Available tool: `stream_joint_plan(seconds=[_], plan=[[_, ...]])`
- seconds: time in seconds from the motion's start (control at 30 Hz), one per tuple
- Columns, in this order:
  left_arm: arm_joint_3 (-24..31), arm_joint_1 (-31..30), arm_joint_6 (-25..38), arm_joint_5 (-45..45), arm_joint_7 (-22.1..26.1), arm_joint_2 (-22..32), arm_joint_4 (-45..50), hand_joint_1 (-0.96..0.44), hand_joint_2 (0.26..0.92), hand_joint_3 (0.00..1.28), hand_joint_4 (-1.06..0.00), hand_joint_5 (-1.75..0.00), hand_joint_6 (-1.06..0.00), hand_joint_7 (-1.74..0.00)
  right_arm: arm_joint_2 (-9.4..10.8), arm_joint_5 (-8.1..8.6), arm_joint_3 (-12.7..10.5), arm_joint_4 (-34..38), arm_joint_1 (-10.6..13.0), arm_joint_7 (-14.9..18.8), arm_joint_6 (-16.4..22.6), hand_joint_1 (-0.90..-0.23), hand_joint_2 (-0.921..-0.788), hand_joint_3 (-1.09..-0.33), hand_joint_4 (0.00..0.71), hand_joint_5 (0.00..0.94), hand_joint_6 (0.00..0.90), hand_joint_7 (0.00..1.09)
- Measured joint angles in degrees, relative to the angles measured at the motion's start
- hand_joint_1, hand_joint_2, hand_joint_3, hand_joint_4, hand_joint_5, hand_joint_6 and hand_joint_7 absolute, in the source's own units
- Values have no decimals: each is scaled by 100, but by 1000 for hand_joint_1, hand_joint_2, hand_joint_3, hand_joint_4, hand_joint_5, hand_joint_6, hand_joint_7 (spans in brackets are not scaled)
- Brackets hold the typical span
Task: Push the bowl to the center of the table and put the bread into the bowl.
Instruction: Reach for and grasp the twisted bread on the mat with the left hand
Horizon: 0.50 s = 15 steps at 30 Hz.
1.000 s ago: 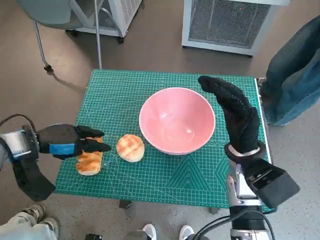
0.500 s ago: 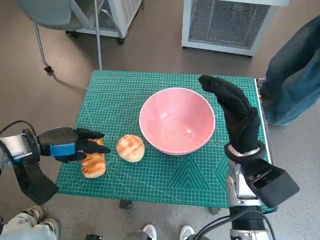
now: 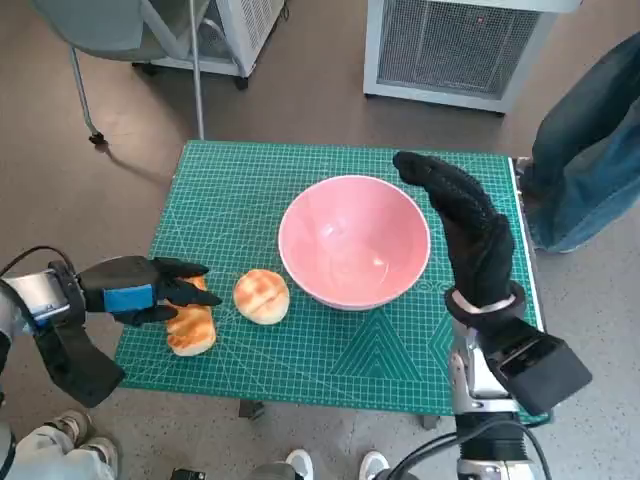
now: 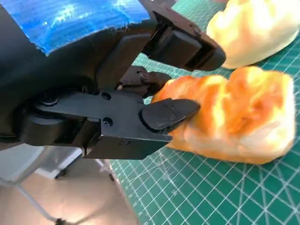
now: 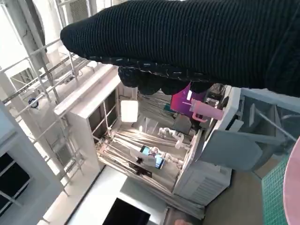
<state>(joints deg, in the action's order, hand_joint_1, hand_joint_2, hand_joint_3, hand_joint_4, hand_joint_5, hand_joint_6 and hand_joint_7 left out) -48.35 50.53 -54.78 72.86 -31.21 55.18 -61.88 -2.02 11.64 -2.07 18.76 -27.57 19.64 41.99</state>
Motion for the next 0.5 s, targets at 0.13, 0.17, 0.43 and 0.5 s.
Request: stream_joint_plan(seconds=[0.13,0.17,0.43,0.5], plan=[[-54,13,68,-57,18,-7,-36,-46,921,256,-416,-1,-469,-26,1,-2,-5,0,38,0,4,-622,-921,-803,221,5,-1,600],[-63,18,72,-76,36,-7,-45,-42,921,259,-405,-1,-458,-21,1,-3,-7,-1,50,-1,5,-622,-921,-803,221,6,-1,600],[-175,45,189,-100,153,1,2,-126,813,47,-292,0,-331,-1,1,-9,-15,-1,71,-9,5,-621,-921,-803,224,7,-1,599],[-190,45,203,-105,182,5,22,-156,795,27,-254,0,-303,0,4,-18,-14,-3,71,-24,5,-618,-921,-803,225,7,-1,599]])
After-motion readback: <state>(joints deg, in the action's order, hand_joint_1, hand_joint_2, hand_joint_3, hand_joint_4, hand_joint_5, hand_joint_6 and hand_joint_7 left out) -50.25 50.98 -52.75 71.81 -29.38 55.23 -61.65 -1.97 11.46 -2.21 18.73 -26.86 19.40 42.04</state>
